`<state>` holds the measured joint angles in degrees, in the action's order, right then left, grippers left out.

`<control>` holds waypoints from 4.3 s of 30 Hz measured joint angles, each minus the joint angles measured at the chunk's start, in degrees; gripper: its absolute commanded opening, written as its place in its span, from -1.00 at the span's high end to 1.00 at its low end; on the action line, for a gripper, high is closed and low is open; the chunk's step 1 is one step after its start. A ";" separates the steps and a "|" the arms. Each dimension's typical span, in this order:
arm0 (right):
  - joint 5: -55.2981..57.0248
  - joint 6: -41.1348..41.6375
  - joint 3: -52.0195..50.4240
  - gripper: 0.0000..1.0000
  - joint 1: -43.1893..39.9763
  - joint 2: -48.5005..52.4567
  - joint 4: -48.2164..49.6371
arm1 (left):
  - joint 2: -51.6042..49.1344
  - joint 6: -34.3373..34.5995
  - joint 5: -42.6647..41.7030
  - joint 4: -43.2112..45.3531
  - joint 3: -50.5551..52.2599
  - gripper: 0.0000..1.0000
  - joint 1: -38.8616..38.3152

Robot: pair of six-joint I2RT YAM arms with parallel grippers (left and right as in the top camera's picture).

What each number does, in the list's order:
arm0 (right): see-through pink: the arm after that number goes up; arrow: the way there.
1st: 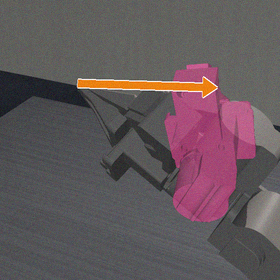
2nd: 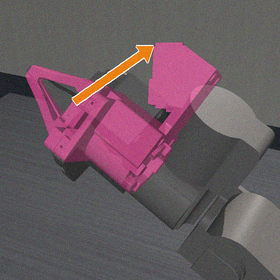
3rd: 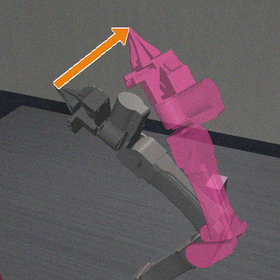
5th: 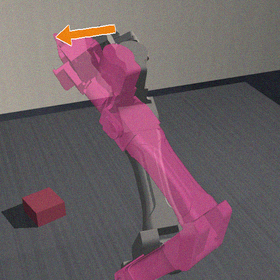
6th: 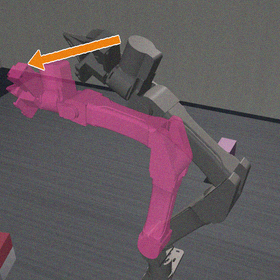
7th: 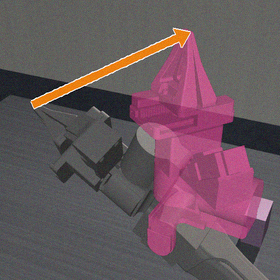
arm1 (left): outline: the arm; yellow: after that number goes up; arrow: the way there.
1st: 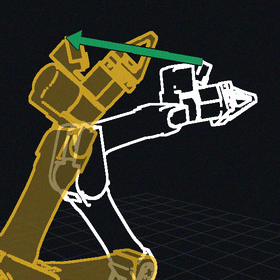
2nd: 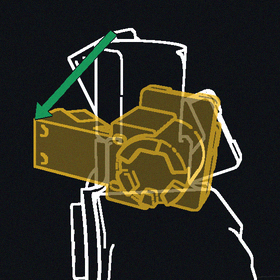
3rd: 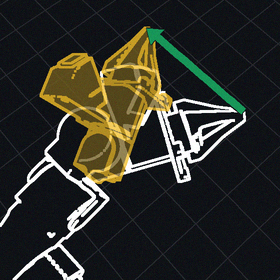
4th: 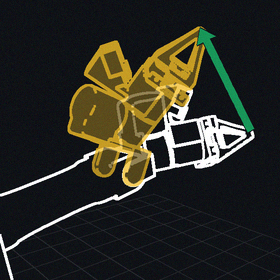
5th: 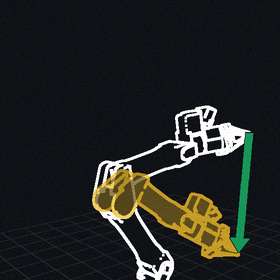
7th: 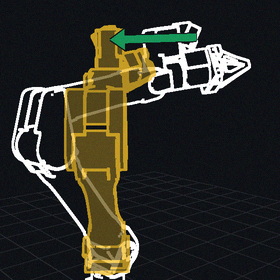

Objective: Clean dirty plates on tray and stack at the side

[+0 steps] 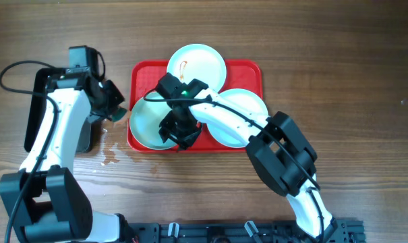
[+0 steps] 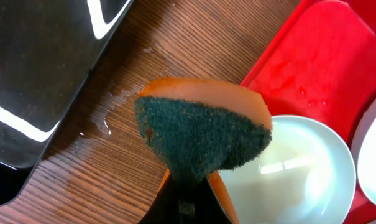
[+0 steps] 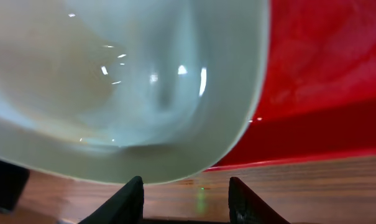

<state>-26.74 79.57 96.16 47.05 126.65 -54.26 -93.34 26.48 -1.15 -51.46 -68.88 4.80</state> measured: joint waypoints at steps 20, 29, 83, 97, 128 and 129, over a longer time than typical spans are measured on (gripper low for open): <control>6.45 8.04 -1.18 0.37 1.03 0.00 2.51 | 0.00 0.00 -1.14 -0.44 0.00 0.92 0.20; 6.58 8.35 -1.31 0.65 1.03 0.00 2.51 | 0.00 0.00 -1.31 -0.44 0.00 0.92 0.20; 17.40 -74.90 0.02 0.46 -7.26 -0.24 -0.96 | -0.02 -15.69 -15.28 1.36 0.00 0.92 -10.43; 9.22 -53.37 7.69 -0.18 -7.50 -2.86 -11.98 | 0.00 -14.99 -14.60 1.55 0.00 0.92 -10.43; 5.92 4.28 -4.85 0.07 3.02 -2.86 -0.83 | -0.02 -8.48 -5.09 0.42 0.00 0.92 -6.97; 5.73 4.63 -5.07 0.10 2.99 -2.86 -0.48 | -0.02 -8.48 -5.09 0.42 0.02 0.92 -6.97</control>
<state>-21.02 84.20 91.09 50.04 123.79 -54.74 -93.36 18.00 -6.24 -51.05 -68.86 -2.17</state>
